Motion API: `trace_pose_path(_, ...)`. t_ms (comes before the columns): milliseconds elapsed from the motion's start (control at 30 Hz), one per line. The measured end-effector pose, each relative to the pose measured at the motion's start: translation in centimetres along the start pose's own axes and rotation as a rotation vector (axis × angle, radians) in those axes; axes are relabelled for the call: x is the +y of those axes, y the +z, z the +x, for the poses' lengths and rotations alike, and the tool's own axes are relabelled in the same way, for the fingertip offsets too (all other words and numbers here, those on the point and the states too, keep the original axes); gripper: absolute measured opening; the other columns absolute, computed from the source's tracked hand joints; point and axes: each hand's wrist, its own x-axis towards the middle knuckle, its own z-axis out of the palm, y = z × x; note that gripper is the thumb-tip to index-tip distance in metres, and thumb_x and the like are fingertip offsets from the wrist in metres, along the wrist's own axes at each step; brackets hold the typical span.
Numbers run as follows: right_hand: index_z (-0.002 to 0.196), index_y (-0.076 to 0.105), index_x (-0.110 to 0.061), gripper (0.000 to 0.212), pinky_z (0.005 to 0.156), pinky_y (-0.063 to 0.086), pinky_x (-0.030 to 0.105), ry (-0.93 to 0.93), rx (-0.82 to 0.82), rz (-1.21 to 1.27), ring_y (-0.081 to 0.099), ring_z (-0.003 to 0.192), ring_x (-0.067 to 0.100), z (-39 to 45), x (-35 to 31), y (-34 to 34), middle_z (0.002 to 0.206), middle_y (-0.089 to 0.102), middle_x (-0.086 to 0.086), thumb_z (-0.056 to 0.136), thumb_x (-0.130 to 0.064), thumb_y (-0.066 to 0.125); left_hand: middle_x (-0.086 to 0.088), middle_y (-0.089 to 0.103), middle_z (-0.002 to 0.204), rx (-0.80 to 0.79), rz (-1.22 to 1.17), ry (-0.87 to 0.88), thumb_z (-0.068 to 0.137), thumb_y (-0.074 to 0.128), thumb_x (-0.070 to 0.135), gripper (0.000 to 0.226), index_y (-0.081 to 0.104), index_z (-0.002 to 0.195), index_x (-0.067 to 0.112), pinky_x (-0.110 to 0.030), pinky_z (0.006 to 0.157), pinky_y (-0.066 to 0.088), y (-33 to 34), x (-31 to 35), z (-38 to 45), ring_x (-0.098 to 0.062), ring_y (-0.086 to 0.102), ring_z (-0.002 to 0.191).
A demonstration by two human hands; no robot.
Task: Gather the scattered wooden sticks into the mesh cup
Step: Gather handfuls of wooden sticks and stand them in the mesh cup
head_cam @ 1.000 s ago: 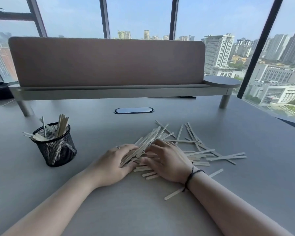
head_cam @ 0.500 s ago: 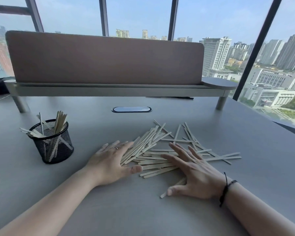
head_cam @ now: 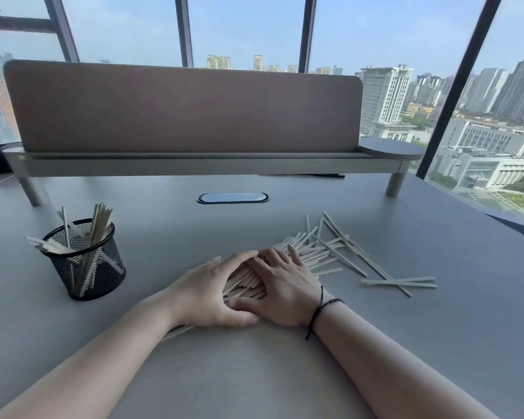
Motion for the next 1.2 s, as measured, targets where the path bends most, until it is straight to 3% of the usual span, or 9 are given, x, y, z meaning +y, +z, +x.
trace_pose_path(167,0.131,0.051,-0.034,0.082,0.115,0.024,0.043,0.035,0.063,0.014,0.044,0.124,0.019,0.3,0.4,0.5,0.122,0.051,-0.004,0.076,-0.09,0.029,0.024,0.059,0.131,0.132,0.157,-0.017,0.07,0.067,0.071,0.081,0.033,0.142,0.052,-0.025,0.095,0.043,-0.3,-0.6,-0.3,-0.006,0.056,0.119)
trace_pose_path(267,0.134,0.052,-0.032,0.079,0.118,0.019,0.045,0.086,0.055,0.024,0.041,0.127,0.021,0.0,0.4,0.5,0.126,0.05,-0.003,0.08,-0.084,0.027,0.016,0.063,0.131,0.224,0.303,-0.053,0.08,0.058,0.07,0.072,0.039,0.144,0.044,-0.03,0.093,0.042,-0.3,-0.6,-0.9,-0.017,0.058,0.12)
trace_pose_path(367,0.131,0.055,-0.033,0.073,0.117,0.02,0.044,0.118,0.06,0.009,0.042,0.125,0.022,-0.3,0.0,0.5,0.124,0.05,-0.003,0.083,-0.08,0.027,0.009,0.059,0.139,0.241,0.351,-0.078,0.089,0.05,0.066,0.066,0.04,0.147,0.036,-0.031,0.101,0.037,0.3,-0.4,-1.2,-0.021,0.053,0.127)
trace_pose_path(533,0.121,0.06,-0.031,0.064,0.116,0.021,0.044,0.164,0.085,-0.029,0.046,0.118,0.026,-0.4,-0.2,0.5,0.117,0.053,0.001,0.086,-0.076,0.03,0.009,0.047,0.15,0.186,0.274,-0.039,0.078,0.021,0.073,0.087,0.043,0.147,0.025,-0.027,0.112,0.024,1.3,-0.6,-0.6,-0.013,0.04,0.138)
trace_pose_path(633,0.123,0.058,-0.032,0.064,0.119,0.013,0.046,0.167,0.058,-0.011,0.045,0.12,0.025,-0.5,-0.2,0.2,0.117,0.051,0.001,0.085,-0.076,0.032,0.01,0.045,0.144,0.135,0.185,-0.035,0.072,0.028,0.088,0.099,0.042,0.147,0.026,-0.032,0.112,0.029,1.5,-1.4,-0.1,-0.013,0.039,0.135)
trace_pose_path(700,0.123,0.059,-0.032,0.066,0.117,0.019,0.043,0.152,0.063,0.009,0.048,0.117,0.025,-0.5,-0.2,0.1,0.114,0.052,0.001,0.085,-0.077,0.03,0.01,0.046,0.138,0.128,0.13,-0.043,0.068,0.03,0.093,0.106,0.044,0.147,0.024,-0.036,0.11,0.034,1.5,-1.8,0.3,-0.013,0.038,0.132)
trace_pose_path(833,0.13,0.055,-0.034,0.072,0.107,0.03,0.031,0.13,0.049,0.069,0.049,0.117,0.02,-0.6,0.3,-0.3,0.116,0.054,-0.003,0.082,-0.08,0.026,0.008,0.05,0.124,0.129,0.102,-0.045,0.073,0.031,0.087,0.096,0.053,0.142,0.023,-0.035,0.107,0.038,1.4,-1.9,0.7,-0.015,0.043,0.124)
trace_pose_path(1033,0.138,0.047,-0.036,0.077,0.106,0.03,0.03,0.105,0.013,0.071,0.046,0.122,0.016,-0.5,1.2,-0.5,0.123,0.053,-0.007,0.079,-0.084,0.035,0.014,0.046,0.113,0.114,0.127,-0.003,0.078,0.022,0.088,0.088,0.058,0.134,0.03,-0.035,0.102,0.041,1.3,-1.9,0.8,-0.01,0.042,0.116)
trace_pose_path(1200,0.14,0.042,-0.038,0.084,0.109,0.027,0.032,0.1,-0.02,0.058,0.043,0.124,0.016,-0.5,1.1,-0.9,0.126,0.05,-0.008,0.071,-0.086,0.047,0.017,0.055,0.106,0.208,-0.047,0.041,0.089,0.054,0.054,0.039,0.07,0.116,0.031,-0.031,0.093,0.045,1.5,-2.3,0.8,-0.002,0.052,0.104)
